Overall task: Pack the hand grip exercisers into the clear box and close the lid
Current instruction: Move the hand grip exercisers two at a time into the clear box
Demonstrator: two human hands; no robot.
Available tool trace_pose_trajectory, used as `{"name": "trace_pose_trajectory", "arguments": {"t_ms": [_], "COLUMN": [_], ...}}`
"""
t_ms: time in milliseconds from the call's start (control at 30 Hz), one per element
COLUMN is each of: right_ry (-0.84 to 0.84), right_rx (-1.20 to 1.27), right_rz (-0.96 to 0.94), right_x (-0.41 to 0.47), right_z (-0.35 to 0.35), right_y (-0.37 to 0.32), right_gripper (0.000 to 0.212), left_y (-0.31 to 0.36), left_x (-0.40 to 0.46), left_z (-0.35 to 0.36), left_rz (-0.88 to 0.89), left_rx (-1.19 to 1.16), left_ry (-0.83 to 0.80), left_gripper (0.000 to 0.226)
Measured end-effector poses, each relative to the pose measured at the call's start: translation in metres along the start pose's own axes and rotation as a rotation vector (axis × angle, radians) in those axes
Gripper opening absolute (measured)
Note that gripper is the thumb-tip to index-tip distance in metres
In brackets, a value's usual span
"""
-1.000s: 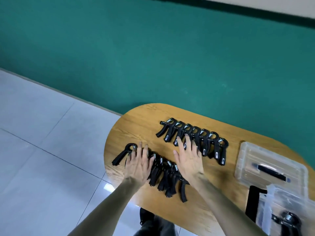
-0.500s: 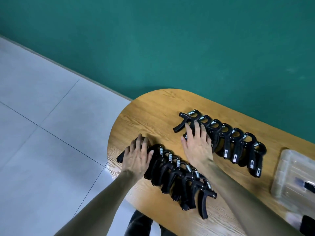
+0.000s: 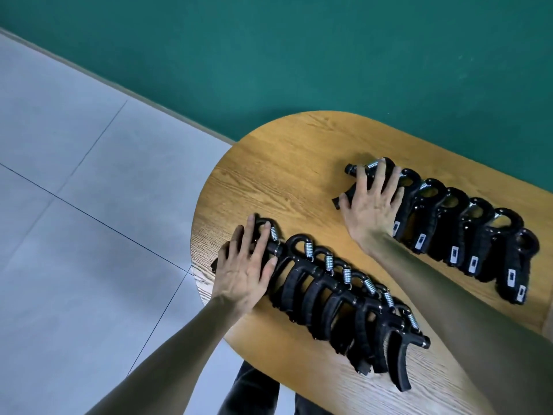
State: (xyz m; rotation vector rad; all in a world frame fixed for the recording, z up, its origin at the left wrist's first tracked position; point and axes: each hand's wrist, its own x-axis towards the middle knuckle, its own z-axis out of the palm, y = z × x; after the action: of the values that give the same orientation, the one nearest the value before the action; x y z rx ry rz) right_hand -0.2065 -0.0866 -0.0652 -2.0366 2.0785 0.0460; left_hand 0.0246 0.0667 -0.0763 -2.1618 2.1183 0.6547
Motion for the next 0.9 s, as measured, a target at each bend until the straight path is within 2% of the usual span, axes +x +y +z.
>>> {"name": "trace_pose_trajectory", "arguments": {"t_ms": [467,700,900], "right_ry": [-0.036,-0.045,-0.048], "right_rx": [0.046,-0.01,-0.066], "right_rz": [-0.022,0.011,-0.046], "right_x": [0.006,0.005,-0.011], "right_z": [0.007,0.011,0.01], "right_y": [-0.024,-0.027,-0.026], "right_gripper": [0.088,0.09,0.087], "left_y": [-0.003,-0.007,-0.005], "left_x": [0.005,0.008,0.009], "left_z": [-0.004,-0.006,-0.011], "left_rz": [0.005,0.031,0.036], "left_rx": [0.036,0.092,0.114], "left_ry": [-0.032,-0.049,-0.085], "left_gripper": [0.075,0.077,0.08]}}
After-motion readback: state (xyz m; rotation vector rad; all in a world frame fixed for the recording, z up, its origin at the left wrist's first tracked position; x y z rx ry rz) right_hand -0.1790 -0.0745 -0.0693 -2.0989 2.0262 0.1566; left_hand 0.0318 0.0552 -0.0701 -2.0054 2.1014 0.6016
